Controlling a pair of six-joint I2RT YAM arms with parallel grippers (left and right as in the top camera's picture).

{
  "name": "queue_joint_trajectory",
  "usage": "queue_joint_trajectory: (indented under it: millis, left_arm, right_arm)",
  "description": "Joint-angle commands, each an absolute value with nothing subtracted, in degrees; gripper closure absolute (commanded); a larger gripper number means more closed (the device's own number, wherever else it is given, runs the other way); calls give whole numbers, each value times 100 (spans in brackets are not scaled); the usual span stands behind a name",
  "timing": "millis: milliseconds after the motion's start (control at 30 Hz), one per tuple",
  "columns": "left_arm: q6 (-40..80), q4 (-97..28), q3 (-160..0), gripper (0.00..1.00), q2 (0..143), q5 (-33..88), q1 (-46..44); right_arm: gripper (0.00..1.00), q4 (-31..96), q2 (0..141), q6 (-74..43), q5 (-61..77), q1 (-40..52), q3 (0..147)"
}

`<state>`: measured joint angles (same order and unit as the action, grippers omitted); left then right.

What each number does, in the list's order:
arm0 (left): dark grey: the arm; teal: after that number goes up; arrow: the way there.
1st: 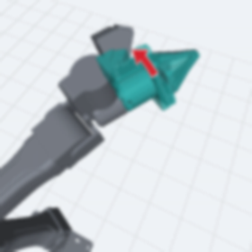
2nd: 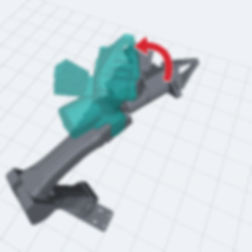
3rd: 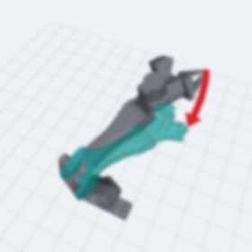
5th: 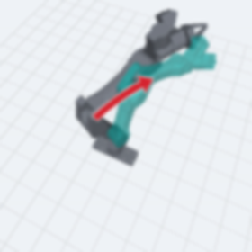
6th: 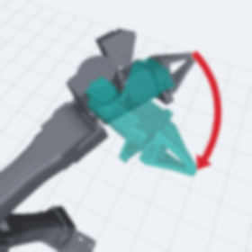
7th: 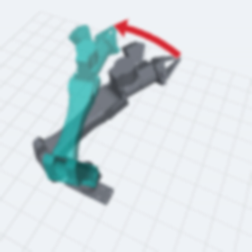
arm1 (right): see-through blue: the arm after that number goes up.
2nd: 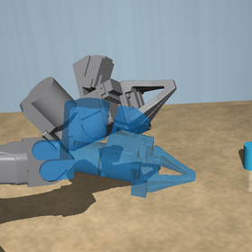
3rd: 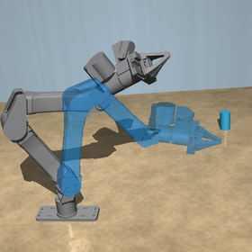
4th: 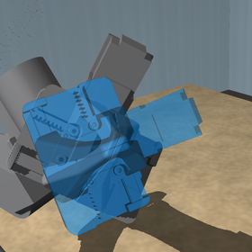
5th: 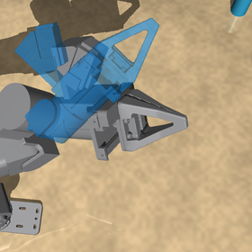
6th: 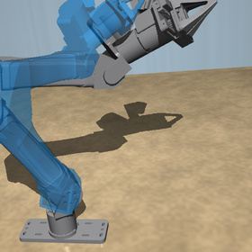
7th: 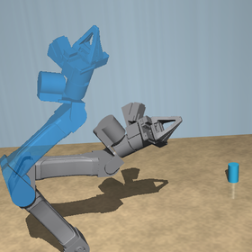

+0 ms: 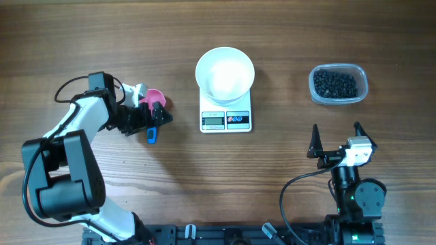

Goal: Scoop item into bowl and weigh 150g on scale
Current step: 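Close the left gripper on the blue handle of the scoop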

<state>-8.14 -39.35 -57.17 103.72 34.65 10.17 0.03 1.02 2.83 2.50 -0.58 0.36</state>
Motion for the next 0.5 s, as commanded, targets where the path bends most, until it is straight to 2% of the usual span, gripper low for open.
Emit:
queue_joint_trajectory:
  millis: [0, 467]
  left_arm:
    - [-906, -3896, -5612, 0, 10591, 3236, 996]
    - [-906, -3896, -5612, 0, 10591, 3236, 996]
  right_arm:
    - [0, -10, 104, 296, 211, -82, 30]
    - [0, -12, 104, 298, 211, -82, 30]
